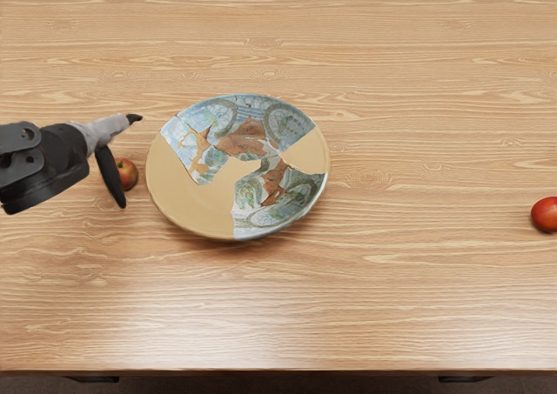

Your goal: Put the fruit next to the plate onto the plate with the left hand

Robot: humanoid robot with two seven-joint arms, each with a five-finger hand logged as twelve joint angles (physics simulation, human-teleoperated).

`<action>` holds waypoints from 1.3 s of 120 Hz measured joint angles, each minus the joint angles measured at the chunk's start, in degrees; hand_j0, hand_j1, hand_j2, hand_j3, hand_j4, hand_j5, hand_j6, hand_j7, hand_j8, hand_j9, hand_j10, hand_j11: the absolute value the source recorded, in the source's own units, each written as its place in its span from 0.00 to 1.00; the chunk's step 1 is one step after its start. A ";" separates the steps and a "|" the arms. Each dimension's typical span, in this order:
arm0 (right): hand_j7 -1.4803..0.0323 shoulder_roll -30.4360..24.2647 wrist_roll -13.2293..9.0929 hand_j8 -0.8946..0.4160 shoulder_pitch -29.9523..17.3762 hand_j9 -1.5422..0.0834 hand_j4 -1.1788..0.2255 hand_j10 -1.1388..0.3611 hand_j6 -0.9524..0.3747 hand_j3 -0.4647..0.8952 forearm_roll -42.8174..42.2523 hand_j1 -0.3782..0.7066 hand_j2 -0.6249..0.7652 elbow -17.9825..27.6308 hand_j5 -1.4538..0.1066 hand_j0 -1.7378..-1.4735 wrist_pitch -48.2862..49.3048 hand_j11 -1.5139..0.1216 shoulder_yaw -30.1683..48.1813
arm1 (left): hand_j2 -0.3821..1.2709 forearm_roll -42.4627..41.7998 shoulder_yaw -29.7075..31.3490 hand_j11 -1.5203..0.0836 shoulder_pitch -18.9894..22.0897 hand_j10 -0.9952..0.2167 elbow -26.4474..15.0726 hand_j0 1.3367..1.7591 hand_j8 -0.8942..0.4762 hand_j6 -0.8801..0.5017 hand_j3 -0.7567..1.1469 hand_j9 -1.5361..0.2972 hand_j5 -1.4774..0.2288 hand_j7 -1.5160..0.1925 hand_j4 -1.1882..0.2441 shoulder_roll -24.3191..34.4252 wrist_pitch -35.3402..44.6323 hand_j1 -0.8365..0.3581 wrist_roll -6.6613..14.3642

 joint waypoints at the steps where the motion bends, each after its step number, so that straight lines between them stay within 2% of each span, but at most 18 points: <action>1: 0.96 0.00 0.00 0.67 0.00 0.93 0.83 0.75 0.70 0.34 0.00 0.05 0.45 0.00 0.92 0.30 0.00 0.91 0.00 | 0.23 0.03 0.06 0.94 0.01 0.81 0.00 0.76 0.64 0.62 0.40 0.83 0.86 0.88 0.82 0.00 0.47 0.98 0.02; 20: 0.96 0.00 0.00 0.67 0.00 0.93 0.83 0.75 0.70 0.34 0.00 0.05 0.45 0.00 0.92 0.30 0.00 0.91 0.00 | 0.24 0.41 2.42 0.93 0.03 0.80 0.13 0.76 0.63 0.62 0.40 0.82 0.85 0.87 0.81 -2.64 5.17 0.97 0.22; 46: 0.96 0.00 0.00 0.67 0.02 0.93 0.83 0.75 0.70 0.34 0.01 0.05 0.45 0.00 0.92 0.30 0.00 0.91 0.00 | 0.25 0.59 5.12 0.84 2.21 0.70 0.56 0.76 0.55 0.53 0.40 0.74 0.76 0.78 0.73 -2.64 6.45 0.86 0.27; 69: 0.96 0.00 0.00 0.67 0.00 0.93 0.83 0.75 0.70 0.34 0.03 0.05 0.45 0.00 0.92 0.30 0.00 0.91 0.00 | 0.26 0.62 4.32 0.78 2.40 0.64 0.82 0.76 0.50 0.48 0.40 0.69 0.71 0.73 0.68 -2.55 9.09 0.78 0.27; 156: 0.96 0.00 0.00 0.67 0.00 0.93 0.83 0.75 0.70 0.34 0.01 0.05 0.45 0.00 0.92 0.30 0.00 0.91 0.00 | 0.27 0.61 4.30 0.67 3.63 0.54 1.71 0.76 0.40 0.39 0.40 0.60 0.61 0.63 0.59 -2.64 10.86 0.65 0.27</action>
